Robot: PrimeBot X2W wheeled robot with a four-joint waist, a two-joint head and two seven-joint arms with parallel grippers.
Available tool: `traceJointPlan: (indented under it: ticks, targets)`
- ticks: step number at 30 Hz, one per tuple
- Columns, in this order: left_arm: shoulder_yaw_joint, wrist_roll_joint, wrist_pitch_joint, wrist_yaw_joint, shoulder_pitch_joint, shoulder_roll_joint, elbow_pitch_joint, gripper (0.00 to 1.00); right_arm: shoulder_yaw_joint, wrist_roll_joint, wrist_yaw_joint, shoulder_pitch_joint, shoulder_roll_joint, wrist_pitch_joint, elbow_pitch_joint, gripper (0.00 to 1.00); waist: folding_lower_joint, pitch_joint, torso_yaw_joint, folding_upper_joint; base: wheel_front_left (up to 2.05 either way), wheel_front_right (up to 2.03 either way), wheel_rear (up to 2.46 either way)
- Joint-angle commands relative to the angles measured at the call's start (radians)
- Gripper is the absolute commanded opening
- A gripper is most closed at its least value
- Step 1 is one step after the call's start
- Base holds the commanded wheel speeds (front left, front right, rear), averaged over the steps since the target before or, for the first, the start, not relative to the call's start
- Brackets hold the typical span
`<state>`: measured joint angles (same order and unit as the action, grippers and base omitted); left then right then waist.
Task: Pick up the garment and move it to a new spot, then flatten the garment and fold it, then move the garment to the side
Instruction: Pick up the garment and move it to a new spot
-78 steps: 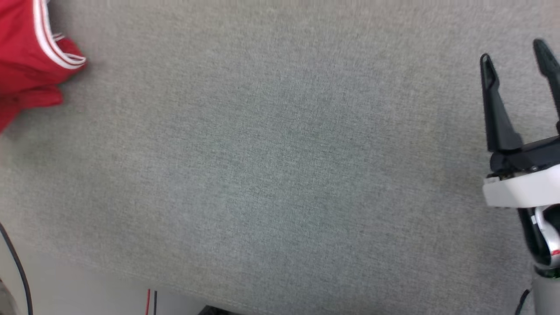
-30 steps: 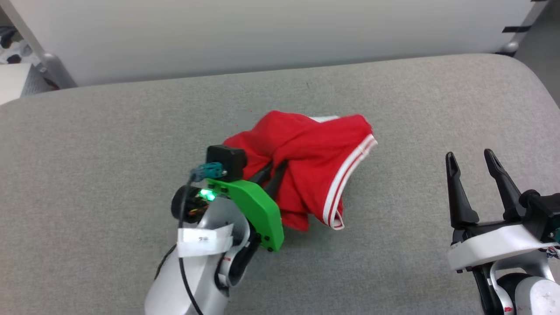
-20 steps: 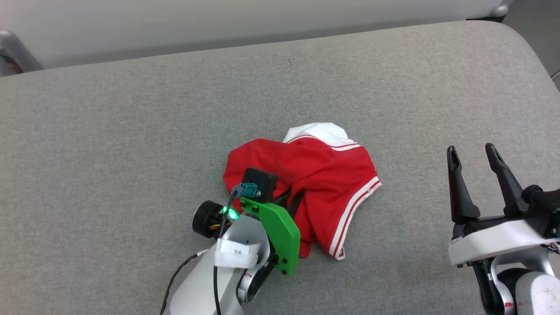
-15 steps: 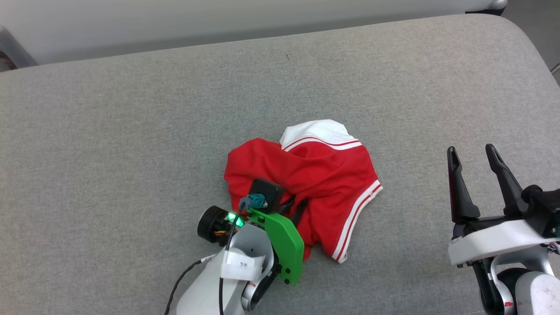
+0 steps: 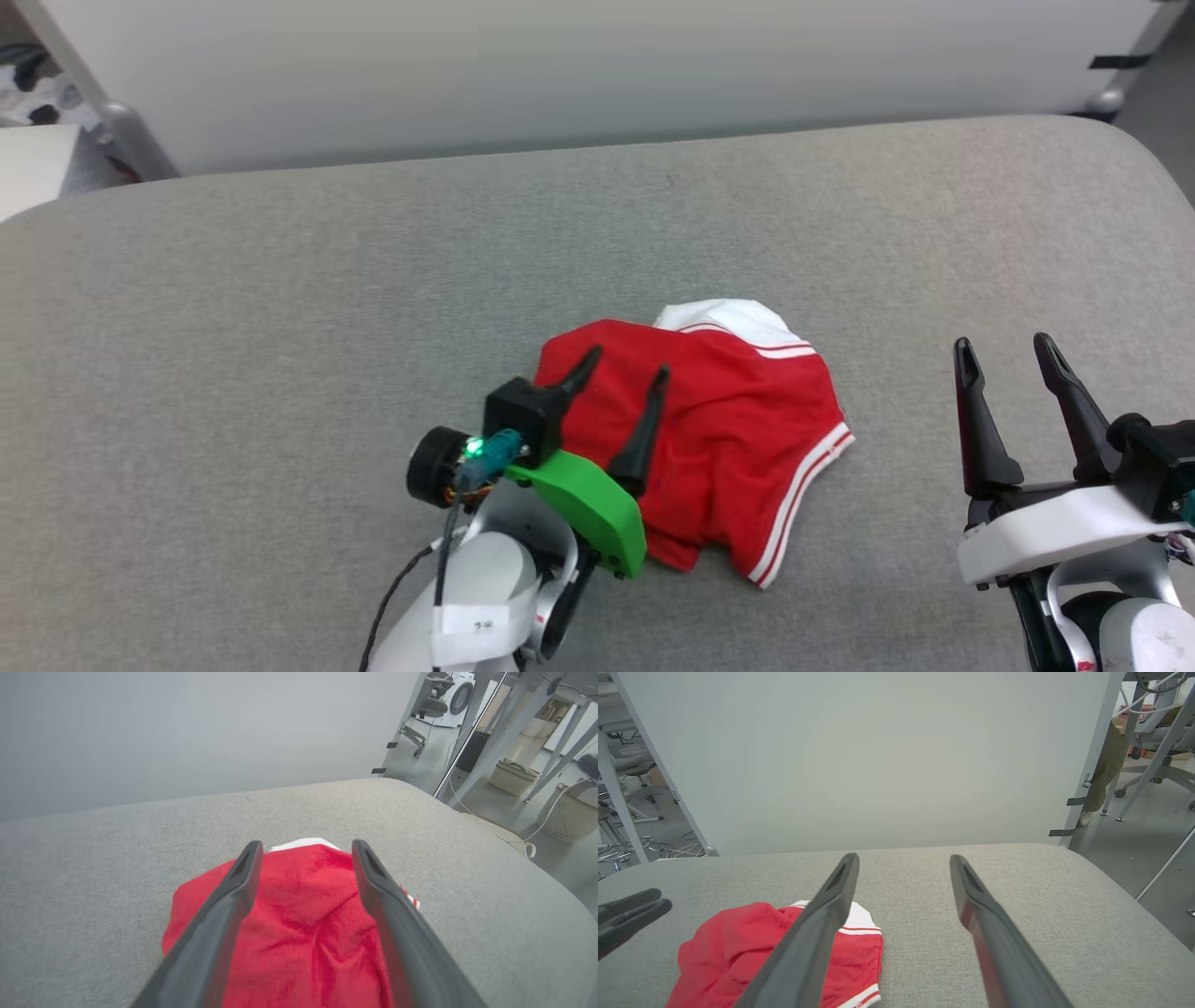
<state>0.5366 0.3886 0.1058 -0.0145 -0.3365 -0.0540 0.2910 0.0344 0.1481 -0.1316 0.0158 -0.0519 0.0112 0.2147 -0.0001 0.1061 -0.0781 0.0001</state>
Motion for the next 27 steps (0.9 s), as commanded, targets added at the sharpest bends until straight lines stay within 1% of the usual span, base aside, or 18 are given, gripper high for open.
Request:
traceJointPlan:
  ticks: [1, 6, 15, 19, 22, 27]
  targets:
    - [-0.020, 0.005, 0.021, -0.015, 0.017, -0.005, -0.010, 1.00, -0.002, -0.001, 0.001, -0.010, 0.002, 0.006, 0.006, 1.00, 0.0001, -0.035, 0.045, -0.0001, 0.00, 0.00, 0.00]
    - [-0.088, 0.028, 0.077, -0.042, 0.037, -0.041, -0.027, 1.00, -0.004, -0.001, 0.001, -0.024, 0.002, 0.014, 0.008, 1.00, 0.0001, -0.050, 0.079, -0.0001, 0.00, 0.00, 0.00]
    - [-0.210, 0.054, 0.118, -0.112, 0.103, -0.126, -0.044, 1.00, -0.007, 0.002, 0.001, -0.039, 0.002, 0.019, -0.001, 1.00, 0.0001, -0.074, 0.111, -0.0001, 0.00, 0.00, 0.00]
    - [-0.253, 0.064, 0.128, -0.126, 0.141, -0.165, -0.078, 1.00, -0.007, 0.004, 0.001, -0.050, 0.002, 0.023, -0.004, 1.00, 0.0001, -0.085, 0.121, -0.0001, 0.00, 0.00, 0.00]
    - [-0.271, 0.067, 0.129, -0.128, 0.175, -0.198, -0.113, 1.00, -0.005, 0.004, 0.001, -0.057, 0.002, 0.025, -0.005, 1.00, 0.0001, -0.092, 0.125, -0.0001, 0.00, 0.00, 0.00]
    - [-0.271, 0.060, 0.111, -0.135, 0.236, -0.236, -0.200, 1.00, 0.001, 0.003, 0.001, -0.070, 0.002, 0.031, -0.007, 1.00, 0.0001, -0.105, 0.127, -0.0001, 0.00, 0.00, 0.00]
